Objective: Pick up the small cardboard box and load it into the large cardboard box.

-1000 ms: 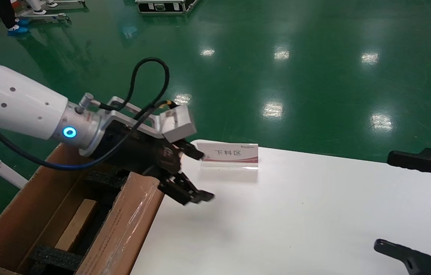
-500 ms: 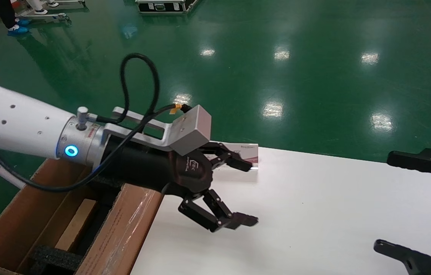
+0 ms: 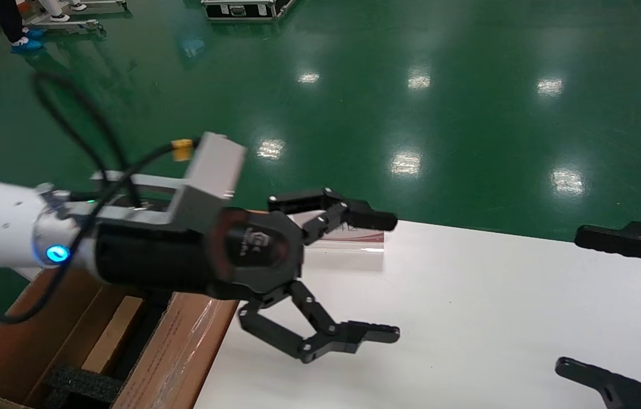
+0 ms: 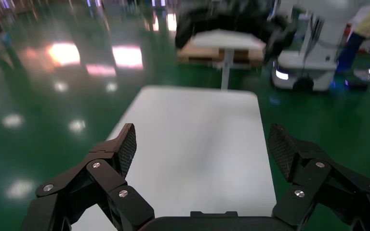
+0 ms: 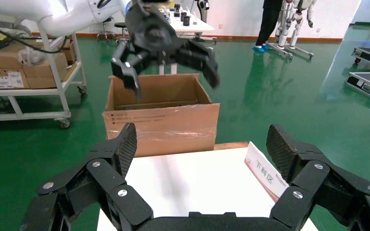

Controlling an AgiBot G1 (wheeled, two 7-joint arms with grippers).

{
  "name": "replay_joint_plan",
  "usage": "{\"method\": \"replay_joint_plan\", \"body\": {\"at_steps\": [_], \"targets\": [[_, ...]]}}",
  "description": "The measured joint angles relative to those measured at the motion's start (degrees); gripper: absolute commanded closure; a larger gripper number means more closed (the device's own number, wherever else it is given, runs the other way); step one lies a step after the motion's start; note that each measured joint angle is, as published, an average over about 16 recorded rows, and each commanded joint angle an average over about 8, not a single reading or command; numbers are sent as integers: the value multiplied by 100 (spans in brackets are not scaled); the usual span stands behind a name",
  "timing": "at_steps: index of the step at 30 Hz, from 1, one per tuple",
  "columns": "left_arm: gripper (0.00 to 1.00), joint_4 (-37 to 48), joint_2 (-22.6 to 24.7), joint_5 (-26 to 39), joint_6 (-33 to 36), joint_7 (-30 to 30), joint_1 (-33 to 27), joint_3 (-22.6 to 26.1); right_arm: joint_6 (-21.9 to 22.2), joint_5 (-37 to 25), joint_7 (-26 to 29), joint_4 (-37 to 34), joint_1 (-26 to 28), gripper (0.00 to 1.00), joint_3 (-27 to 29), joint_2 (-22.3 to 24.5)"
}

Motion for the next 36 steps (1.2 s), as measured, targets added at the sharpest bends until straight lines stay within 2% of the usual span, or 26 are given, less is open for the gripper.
{"method": "replay_joint_plan", "body": {"at_steps": [5, 10, 36], "targets": [[0, 25, 35, -214, 133, 260, 459, -592, -3, -6, 5, 3, -2, 0, 7, -3], [0, 37, 51, -314, 193, 374, 684, -886, -6, -11, 9, 5, -4, 0, 15, -6], [0, 36, 50, -308, 190, 372, 662, -855, -6, -16, 14, 5, -5, 0, 23, -7]]}}
